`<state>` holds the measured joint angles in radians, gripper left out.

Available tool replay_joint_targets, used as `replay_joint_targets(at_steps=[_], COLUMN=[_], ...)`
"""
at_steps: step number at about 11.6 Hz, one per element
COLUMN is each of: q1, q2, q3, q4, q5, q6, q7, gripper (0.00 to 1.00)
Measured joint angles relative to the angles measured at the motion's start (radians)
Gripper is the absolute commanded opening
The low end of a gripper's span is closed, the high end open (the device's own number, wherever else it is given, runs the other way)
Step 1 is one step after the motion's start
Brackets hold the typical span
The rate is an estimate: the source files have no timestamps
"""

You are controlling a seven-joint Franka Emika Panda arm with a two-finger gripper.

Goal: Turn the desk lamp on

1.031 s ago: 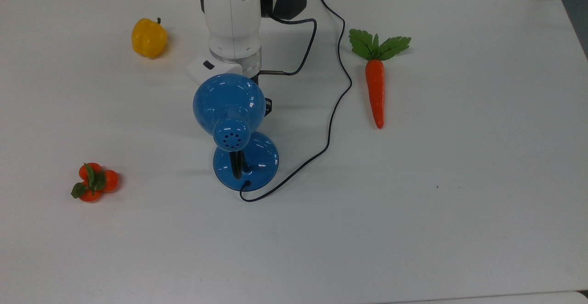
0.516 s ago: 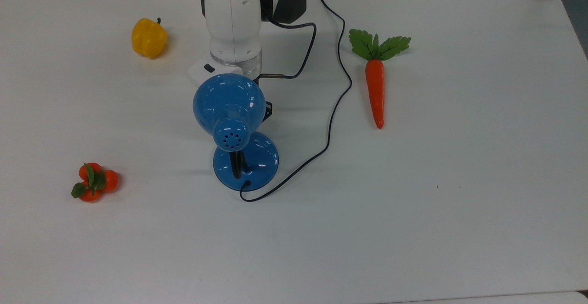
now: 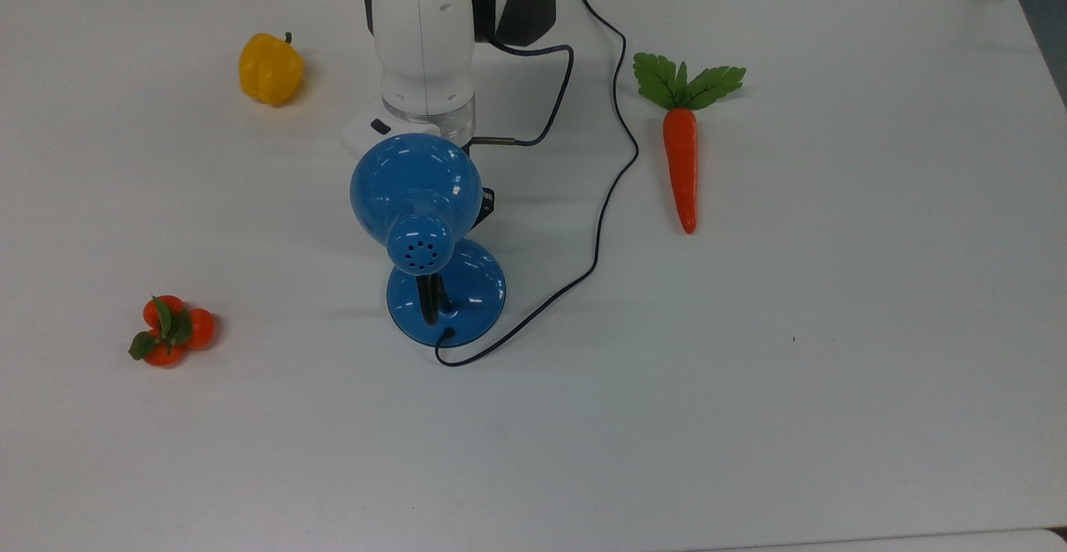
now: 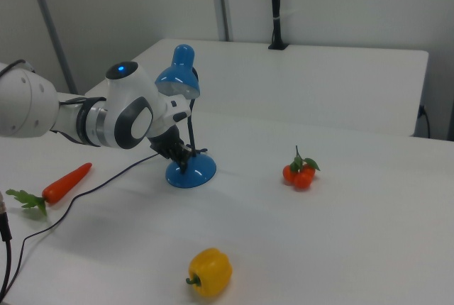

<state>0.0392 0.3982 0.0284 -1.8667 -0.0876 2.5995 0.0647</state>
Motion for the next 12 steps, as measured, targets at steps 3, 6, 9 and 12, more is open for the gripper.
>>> replay_joint_targets(at_steps=[3,6,9,12], q1=[0.0,0.0,0.001,0.001], q2=[0.005,0.008,0.014,0.015], q3=[0.0,0.0,0.0,0.0], q4=[0.002,0.006,0.009,0.011], q5=[0.0,0.0,0.0,0.0], q6=[0.009,0.009,0.012,0.012], q7=[0.0,0.0,0.0,0.0], gripper=[0.0,0.0,0.0,0.0])
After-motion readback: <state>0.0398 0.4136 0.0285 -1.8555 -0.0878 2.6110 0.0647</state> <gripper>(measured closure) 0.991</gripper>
